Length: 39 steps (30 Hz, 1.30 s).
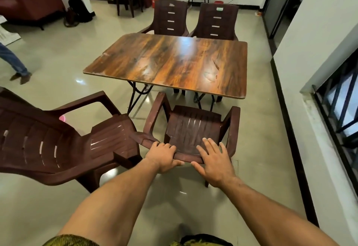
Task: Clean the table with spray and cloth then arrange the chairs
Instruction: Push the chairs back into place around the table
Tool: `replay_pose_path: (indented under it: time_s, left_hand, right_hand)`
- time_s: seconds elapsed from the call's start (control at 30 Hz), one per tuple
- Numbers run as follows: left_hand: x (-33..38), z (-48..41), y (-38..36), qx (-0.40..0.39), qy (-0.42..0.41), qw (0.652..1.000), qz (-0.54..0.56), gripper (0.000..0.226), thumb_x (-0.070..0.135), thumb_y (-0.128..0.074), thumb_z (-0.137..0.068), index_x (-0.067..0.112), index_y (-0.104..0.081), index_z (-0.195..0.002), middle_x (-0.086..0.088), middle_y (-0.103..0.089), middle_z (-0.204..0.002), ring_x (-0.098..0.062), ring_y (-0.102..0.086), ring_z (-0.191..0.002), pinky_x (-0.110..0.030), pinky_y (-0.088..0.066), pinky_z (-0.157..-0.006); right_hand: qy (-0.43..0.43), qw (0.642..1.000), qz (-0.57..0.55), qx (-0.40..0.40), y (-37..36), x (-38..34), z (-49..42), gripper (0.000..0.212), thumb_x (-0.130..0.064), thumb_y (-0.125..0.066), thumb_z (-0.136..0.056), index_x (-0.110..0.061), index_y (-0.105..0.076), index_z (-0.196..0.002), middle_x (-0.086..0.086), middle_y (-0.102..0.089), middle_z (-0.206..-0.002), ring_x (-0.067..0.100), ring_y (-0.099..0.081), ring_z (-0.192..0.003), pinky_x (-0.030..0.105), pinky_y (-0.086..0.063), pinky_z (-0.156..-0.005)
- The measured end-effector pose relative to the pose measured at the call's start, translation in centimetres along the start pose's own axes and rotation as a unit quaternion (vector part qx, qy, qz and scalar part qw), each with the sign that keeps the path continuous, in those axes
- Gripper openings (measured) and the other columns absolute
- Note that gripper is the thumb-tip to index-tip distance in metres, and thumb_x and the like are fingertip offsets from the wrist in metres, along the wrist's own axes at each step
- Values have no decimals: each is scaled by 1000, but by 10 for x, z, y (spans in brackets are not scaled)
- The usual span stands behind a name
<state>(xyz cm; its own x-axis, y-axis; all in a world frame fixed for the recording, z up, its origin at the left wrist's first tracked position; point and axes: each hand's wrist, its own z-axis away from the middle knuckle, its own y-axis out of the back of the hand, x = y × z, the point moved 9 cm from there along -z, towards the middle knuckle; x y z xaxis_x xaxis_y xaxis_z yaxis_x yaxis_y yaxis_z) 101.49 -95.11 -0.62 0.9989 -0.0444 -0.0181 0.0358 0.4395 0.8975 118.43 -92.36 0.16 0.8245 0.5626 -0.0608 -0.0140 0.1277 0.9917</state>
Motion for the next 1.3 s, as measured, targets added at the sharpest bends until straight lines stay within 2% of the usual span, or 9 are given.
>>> replay_pose_path:
  time_s: [0.07,0.13,0.27,0.53,0.7,0.8,0.93,1.17,1.3]
  left_hand:
    - [2,1,5,5,-4,1000,-12,71,76,-31,-93,18,-51,-129,-8,-57,-135,-28,-50,-127,-47,-33,-110]
    - [3,2,6,15,-3,1000,-12,71,77,-30,-93,18,-53,-127,-7,-59,-132,-28,-51,-126,-47,-35,-108]
    - [4,7,-5,30,-7,1000,-4,73,78,-29,-92,19,-53,-127,-6,-59,-133,-27,-50,-126,-46,-35,-108]
    - [6,1,6,22,4,1000,16,73,77,-33,-92,18,-52,-132,-8,-57,-136,-28,-48,-129,-45,-33,-110]
    - [-5,-4,4,-7,2,1000,30,86,84,-26,-87,17,-49,-136,-9,-54,-141,-28,-45,-133,-48,-30,-114]
    - [-15,-8,5,-9,0,999,35,90,82,-19,-90,18,-41,-149,-8,-45,-152,-27,-36,-143,-53,-21,-120]
    - [-24,-13,10,-16,-11,999,33,86,76,-20,-94,19,-28,-157,-7,-30,-163,-24,-21,-152,-56,-13,-123]
    - [-63,-18,5,3,-51,998,39,79,70,-18,-97,20,-32,-156,-6,-32,-162,-24,-20,-152,-55,-10,-123]
    - [-120,-19,7,37,-83,995,33,76,67,-21,-99,20,-28,-158,-6,-25,-165,-23,-15,-154,-56,-6,-124]
  right_hand:
    - [1,1000,-9,-3,-1,-2,0,78,-74,-14,-94,-28,-30,-155,3,-18,-166,23,-9,-153,52,-3,-123]
    - [1,1000,-15,-12,0,2,-3,82,-75,-15,-93,-25,-22,-158,2,-13,-167,21,-6,-154,50,-2,-124]
    - [0,1000,-17,-13,-2,0,7,85,-75,-15,-93,-23,-14,-159,1,-3,-168,18,2,-154,48,0,-125]
    - [-18,1000,-19,-4,3,7,-3,87,-78,-15,-90,-25,-16,-160,0,-2,-168,17,6,-154,46,6,-124]
    - [-38,999,-16,-2,6,5,-9,87,-79,-9,-90,-26,-10,-160,2,6,-168,18,13,-153,51,7,-123]
    - [-27,999,-20,5,8,-14,-20,83,-77,-7,-93,-26,-9,-159,1,9,-167,18,15,-153,52,5,-123]
    - [-29,999,-31,18,10,-39,-32,73,-65,-12,-98,-26,-14,-159,1,5,-168,18,10,-153,52,4,-123]
    - [-47,998,-33,30,12,-87,-56,63,-53,-16,-103,-25,-16,-159,2,1,-168,19,6,-154,49,2,-124]
    - [-83,994,-36,53,10,-139,-81,62,-50,-15,-103,-24,-18,-159,3,-3,-168,19,4,-154,48,0,-124]
